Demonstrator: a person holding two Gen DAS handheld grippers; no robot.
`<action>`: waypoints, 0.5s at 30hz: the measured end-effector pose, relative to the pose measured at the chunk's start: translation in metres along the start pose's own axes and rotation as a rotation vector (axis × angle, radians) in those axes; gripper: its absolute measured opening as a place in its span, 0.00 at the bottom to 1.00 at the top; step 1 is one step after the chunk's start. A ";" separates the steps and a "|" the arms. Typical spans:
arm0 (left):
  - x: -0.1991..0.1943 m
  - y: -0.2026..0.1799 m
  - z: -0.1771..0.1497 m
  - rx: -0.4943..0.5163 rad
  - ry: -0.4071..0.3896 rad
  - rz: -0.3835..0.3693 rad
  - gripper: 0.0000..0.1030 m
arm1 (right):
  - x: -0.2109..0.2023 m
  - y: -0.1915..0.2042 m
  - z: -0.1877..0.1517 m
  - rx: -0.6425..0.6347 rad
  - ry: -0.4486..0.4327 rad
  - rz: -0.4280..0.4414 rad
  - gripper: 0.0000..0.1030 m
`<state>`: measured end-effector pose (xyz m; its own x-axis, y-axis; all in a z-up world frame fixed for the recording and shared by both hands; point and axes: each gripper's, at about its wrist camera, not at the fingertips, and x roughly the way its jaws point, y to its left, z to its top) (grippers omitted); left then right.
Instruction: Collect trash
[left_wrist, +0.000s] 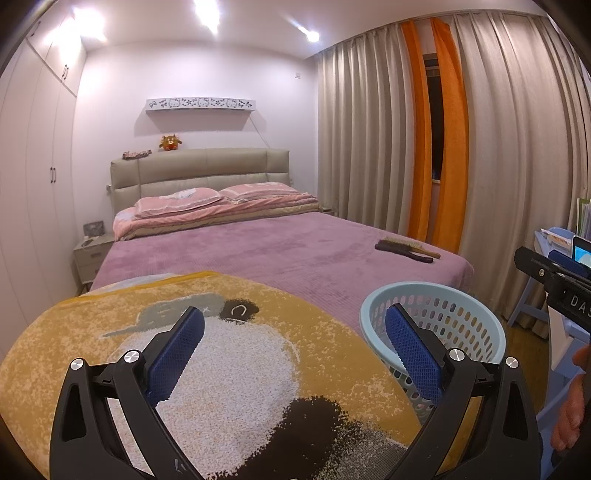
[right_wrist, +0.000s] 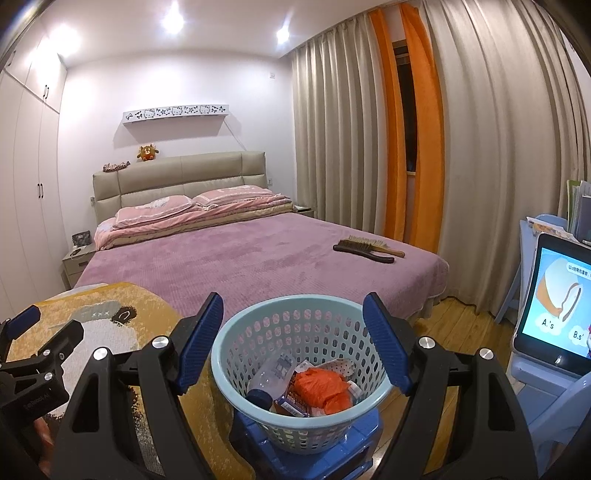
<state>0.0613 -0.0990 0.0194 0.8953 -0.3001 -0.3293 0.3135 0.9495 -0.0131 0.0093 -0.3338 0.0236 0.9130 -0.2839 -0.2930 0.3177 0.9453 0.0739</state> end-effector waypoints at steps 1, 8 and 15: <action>0.000 0.000 0.000 0.000 0.000 0.000 0.93 | 0.000 0.000 -0.001 0.002 0.001 0.001 0.72; 0.000 0.000 0.000 -0.001 0.001 -0.002 0.93 | 0.005 -0.002 -0.003 0.010 0.010 0.007 0.72; 0.000 0.001 0.000 -0.001 0.001 -0.002 0.93 | 0.007 -0.003 -0.004 0.017 0.014 0.011 0.74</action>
<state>0.0613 -0.0984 0.0195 0.8942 -0.3022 -0.3303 0.3152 0.9489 -0.0149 0.0137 -0.3384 0.0175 0.9128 -0.2712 -0.3055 0.3121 0.9455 0.0932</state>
